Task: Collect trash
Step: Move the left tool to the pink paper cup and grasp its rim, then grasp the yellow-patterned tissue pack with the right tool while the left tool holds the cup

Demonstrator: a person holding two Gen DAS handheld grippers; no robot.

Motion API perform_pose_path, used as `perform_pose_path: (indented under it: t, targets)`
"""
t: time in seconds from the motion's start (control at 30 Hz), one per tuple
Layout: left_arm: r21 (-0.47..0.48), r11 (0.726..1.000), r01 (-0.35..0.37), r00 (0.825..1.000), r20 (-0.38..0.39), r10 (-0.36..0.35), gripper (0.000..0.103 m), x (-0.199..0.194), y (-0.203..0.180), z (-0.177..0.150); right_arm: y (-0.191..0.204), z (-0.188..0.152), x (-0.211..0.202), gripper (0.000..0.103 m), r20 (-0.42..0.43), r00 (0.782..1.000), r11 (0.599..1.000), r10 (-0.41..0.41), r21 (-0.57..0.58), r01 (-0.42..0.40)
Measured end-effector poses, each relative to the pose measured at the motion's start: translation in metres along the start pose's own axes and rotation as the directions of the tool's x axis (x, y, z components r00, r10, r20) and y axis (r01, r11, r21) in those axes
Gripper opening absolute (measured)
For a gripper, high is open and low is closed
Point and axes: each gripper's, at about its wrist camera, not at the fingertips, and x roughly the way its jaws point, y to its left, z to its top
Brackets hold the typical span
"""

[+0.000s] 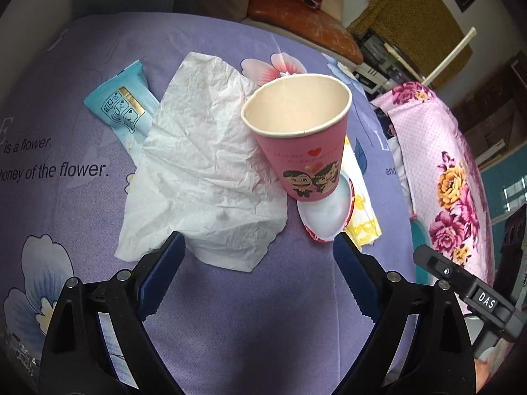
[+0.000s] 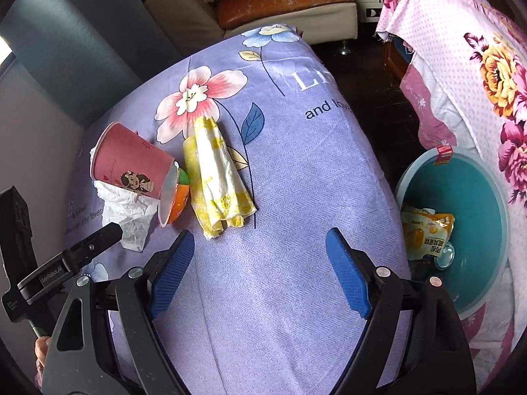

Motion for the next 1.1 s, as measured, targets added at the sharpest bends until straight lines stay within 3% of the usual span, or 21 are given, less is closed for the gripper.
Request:
perform_pose_path:
  t: [0.27, 0.43, 0.53, 0.57, 0.73, 0.8, 0.97, 1.1]
  targets:
    - [-0.092, 0.994, -0.062, 0.991, 0.114, 0.073, 0.091, 0.011, -0.019, 0.026, -0.013, 0.009, 0.015, 0.078, -0.022, 1.000, 0.999, 0.008, 0.033, -0.008]
    - [-0.122, 0.989, -0.082, 0.986, 0.133, 0.098, 0.091, 0.023, -0.026, 0.039, -0.015, 0.022, 0.027, 0.078, -0.029, 0.999, 1.000, 0.014, 0.024, -0.013]
    - [-0.096, 0.995, -0.027, 0.988, 0.152, 0.041, 0.070, 0.022, -0.027, 0.043, -0.011, 0.031, 0.036, 0.078, -0.031, 0.999, 1.000, 0.023, 0.016, -0.023]
    - [-0.081, 0.996, -0.042, 0.986, 0.156, 0.054, 0.065, 0.019, -0.030, 0.044, -0.010, 0.034, 0.039, 0.078, -0.033, 0.999, 0.999, 0.031, 0.015, -0.031]
    - [-0.034, 0.999, -0.019, 0.992, 0.120, 0.023, 0.064, 0.013, -0.021, 0.048, 0.004, 0.048, 0.054, 0.077, -0.041, 0.997, 0.998, 0.066, -0.008, -0.067]
    - [-0.006, 1.000, -0.001, 0.995, 0.098, 0.002, 0.064, 0.010, -0.015, 0.048, 0.012, 0.053, 0.060, 0.063, -0.042, 0.996, 0.997, 0.075, -0.028, -0.076]
    - [0.063, 0.998, 0.028, 0.998, 0.055, -0.031, 0.064, 0.002, 0.001, 0.044, 0.032, 0.061, 0.076, 0.056, -0.060, 0.993, 0.991, 0.103, -0.074, -0.108]
    - [0.068, 0.996, 0.059, 0.998, 0.018, -0.061, 0.064, 0.000, 0.015, 0.040, 0.045, 0.069, 0.091, 0.040, -0.071, 0.991, 0.987, 0.112, -0.107, -0.119]
